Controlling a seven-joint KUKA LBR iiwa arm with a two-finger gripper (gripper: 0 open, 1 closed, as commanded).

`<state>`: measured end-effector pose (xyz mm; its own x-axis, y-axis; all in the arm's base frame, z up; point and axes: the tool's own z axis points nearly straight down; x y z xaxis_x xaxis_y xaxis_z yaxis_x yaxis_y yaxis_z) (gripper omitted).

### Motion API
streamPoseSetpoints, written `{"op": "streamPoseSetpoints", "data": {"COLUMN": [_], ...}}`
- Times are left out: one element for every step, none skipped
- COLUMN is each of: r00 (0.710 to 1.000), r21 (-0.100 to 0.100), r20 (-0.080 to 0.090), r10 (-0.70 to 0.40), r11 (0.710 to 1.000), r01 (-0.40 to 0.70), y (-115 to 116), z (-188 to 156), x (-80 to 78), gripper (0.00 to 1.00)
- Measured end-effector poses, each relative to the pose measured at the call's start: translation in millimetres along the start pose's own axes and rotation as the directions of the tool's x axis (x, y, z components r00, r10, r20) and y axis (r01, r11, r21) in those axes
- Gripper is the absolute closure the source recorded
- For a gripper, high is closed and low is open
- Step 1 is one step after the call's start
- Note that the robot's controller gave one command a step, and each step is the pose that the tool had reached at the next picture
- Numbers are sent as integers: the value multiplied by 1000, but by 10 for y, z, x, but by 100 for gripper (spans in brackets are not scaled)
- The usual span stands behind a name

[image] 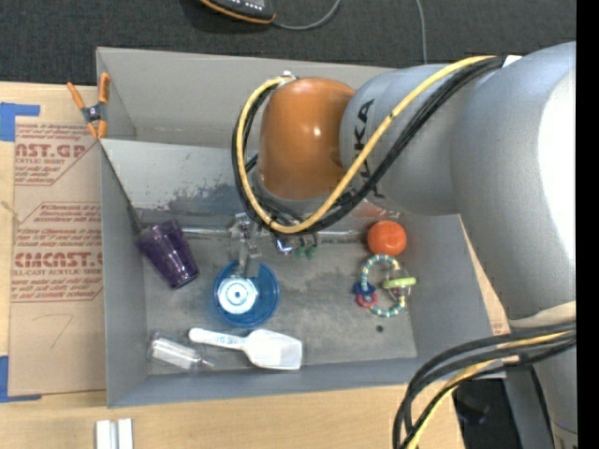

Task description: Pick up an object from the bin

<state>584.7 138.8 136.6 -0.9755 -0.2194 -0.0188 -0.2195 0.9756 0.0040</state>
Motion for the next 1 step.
{"op": "streamPoseSetpoints", "data": {"r00": [997], "r21": [-2], "r20": [-9], "r10": [-79], "r11": [997], "r01": [79], "y": [168], "z": [69], "x": [746], "gripper": [100]}}
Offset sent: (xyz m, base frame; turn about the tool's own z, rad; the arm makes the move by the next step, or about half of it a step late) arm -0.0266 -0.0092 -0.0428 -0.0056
